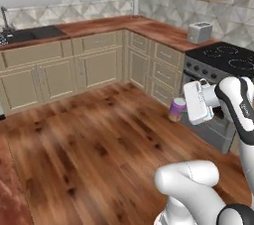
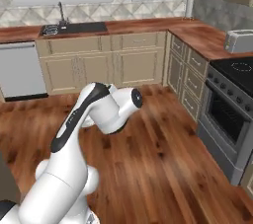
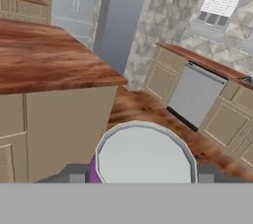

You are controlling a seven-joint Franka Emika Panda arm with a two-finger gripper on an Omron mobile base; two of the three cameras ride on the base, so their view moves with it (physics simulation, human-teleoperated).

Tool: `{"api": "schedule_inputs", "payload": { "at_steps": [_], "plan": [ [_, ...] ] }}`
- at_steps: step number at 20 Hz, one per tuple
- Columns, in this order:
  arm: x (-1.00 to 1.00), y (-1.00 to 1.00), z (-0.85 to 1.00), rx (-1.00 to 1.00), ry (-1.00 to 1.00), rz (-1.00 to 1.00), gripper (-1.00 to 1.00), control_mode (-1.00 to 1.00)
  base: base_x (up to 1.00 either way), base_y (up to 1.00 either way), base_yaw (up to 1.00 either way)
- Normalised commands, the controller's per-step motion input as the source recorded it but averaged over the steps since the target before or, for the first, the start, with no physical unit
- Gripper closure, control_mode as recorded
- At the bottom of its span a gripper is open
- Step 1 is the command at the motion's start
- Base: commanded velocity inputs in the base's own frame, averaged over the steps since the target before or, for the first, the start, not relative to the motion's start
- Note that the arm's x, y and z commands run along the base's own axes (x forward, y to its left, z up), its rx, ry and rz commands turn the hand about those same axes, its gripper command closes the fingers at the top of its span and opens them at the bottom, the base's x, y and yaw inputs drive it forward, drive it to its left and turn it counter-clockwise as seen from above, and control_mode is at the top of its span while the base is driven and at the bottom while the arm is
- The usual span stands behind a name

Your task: Pick the can from the counter and place it in the open cabinet.

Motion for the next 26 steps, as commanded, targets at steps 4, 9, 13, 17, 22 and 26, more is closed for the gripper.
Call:
{"api": "schedule_inputs", "payload": {
  "at_steps": [4, 9, 13, 17, 22, 26],
  "plan": [
    [0.00, 0.00, 0.00, 0.00, 0.00, 0.00, 1.00, 1.00, -0.14, 0.00, -0.51],
    [0.00, 0.00, 0.00, 0.00, 0.00, 0.00, 1.00, 1.00, -0.04, 0.00, -0.53],
    [0.00, 0.00, 0.00, 0.00, 0.00, 0.00, 1.00, 1.00, 0.13, -0.04, -0.52],
    [0.00, 0.00, 0.00, 0.00, 0.00, 0.00, 1.00, 1.00, 0.20, -0.11, -0.50],
    [0.00, 0.00, 0.00, 0.00, 0.00, 0.00, 1.00, 1.00, 0.48, -0.18, -0.46],
    [0.00, 0.00, 0.00, 0.00, 0.00, 0.00, 1.00, 1.00, 0.74, -0.06, -0.40]
  ]
}}
